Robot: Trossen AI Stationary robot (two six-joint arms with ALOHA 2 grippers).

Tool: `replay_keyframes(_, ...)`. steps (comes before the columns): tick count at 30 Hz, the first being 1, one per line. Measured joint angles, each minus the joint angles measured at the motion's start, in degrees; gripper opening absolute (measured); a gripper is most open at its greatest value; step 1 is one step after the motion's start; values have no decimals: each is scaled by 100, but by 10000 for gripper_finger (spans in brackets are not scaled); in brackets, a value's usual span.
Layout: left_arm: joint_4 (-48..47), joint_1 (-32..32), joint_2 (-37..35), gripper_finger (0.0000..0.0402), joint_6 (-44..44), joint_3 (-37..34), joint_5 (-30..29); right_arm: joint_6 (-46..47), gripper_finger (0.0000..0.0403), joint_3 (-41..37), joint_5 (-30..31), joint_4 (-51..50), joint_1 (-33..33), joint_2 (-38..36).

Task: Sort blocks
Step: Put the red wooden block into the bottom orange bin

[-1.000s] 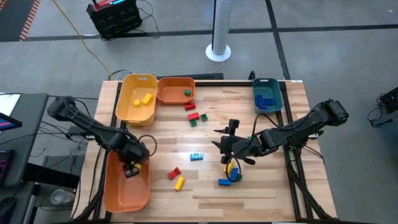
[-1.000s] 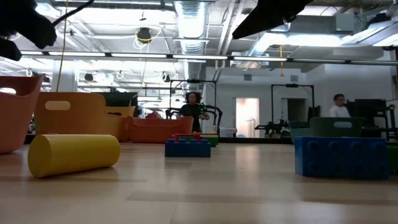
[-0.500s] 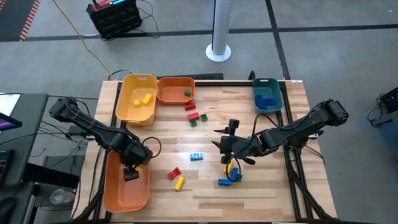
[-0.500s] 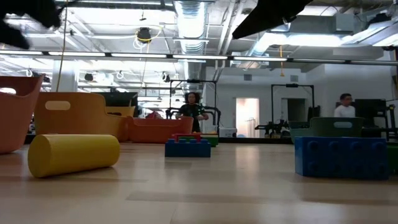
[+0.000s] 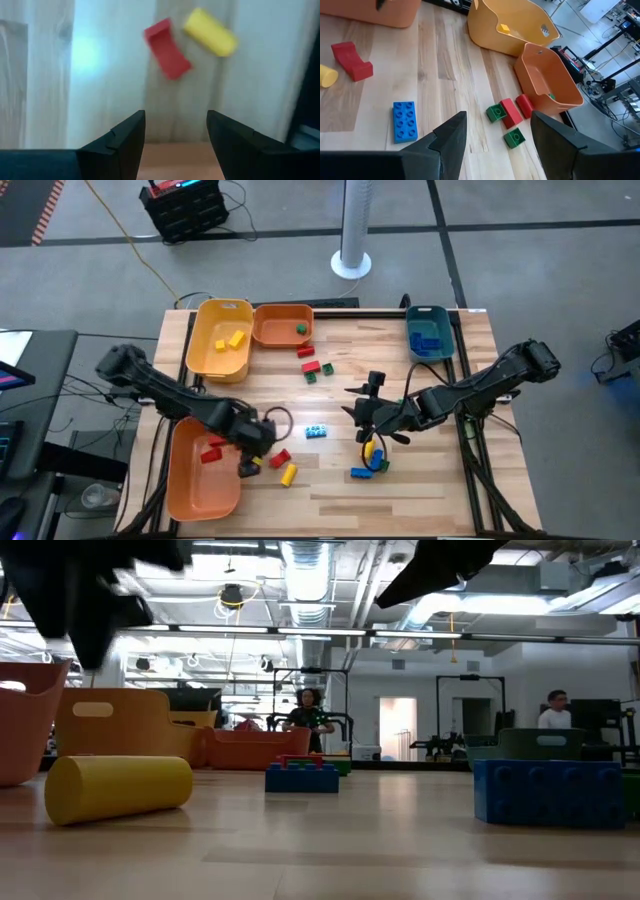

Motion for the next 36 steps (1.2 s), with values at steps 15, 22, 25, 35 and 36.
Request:
replay_keyframes(15,-81,129,1596,205,470,1116,-490,4,230,0,-2,-69,0,0)
replay_keyframes(22,24,126,1659,205,1978,1166,-829,44,230,0,-2,-67,0,0)
replay_keyframes(25,62,125,1659,205,2837,1158,-1018,44,230,0,-2,-65,0,0)
replay_keyframes(35,1015,126,1659,205,4268,587,-1065,48,230,0,-2,-64,0,0)
replay_keyframes(36,1017,126,1659,205,4323,586,-1059,48,230,0,-2,-64,0,0)
